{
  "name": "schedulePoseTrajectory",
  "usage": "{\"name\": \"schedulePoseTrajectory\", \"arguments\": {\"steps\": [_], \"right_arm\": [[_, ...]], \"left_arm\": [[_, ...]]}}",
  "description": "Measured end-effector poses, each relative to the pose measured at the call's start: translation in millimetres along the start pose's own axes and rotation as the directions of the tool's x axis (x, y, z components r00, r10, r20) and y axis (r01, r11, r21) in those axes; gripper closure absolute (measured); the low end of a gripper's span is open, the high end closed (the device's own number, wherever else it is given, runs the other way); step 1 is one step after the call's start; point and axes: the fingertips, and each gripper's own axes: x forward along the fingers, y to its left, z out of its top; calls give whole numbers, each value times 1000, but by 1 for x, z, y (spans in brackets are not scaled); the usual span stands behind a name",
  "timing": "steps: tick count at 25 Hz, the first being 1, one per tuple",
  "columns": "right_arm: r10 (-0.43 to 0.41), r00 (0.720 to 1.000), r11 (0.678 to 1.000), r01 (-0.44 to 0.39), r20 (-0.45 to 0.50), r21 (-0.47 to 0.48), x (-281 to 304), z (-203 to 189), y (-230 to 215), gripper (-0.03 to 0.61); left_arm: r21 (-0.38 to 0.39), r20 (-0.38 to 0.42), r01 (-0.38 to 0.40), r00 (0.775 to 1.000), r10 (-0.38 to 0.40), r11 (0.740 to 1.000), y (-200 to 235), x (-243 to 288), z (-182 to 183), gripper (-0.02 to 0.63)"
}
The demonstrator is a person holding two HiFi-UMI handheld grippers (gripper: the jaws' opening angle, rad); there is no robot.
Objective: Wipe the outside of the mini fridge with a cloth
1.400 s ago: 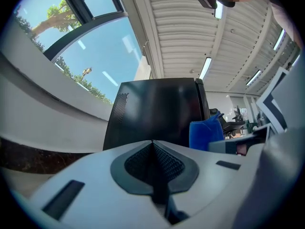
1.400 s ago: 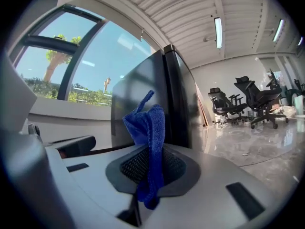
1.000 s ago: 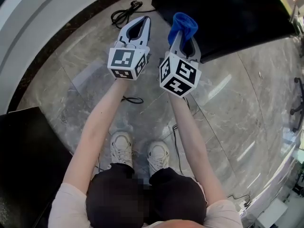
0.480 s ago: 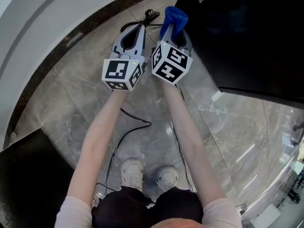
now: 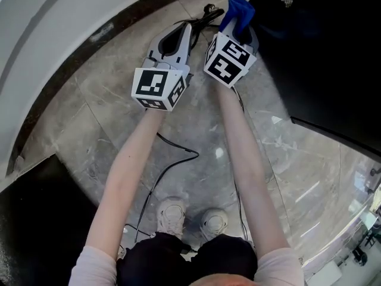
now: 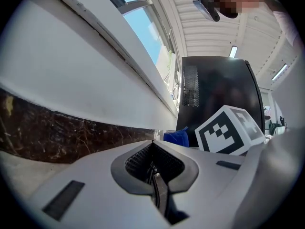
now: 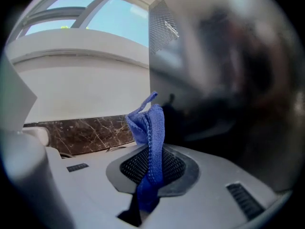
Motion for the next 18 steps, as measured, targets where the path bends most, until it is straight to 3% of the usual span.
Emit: {"name": "schedulePoseTrajectory", "arguments": {"steps": [5, 18], "right_arm": [[-33, 999, 999, 33, -3, 13, -6, -2, -11, 517], [-108, 994, 992, 109, -21, 60, -61, -7, -67, 517]], "left_arm": [[-35, 2, -4, 1000, 4, 999, -4, -1, -1, 609], [-31, 2, 44, 999, -44, 999, -50, -12, 9, 609]]}}
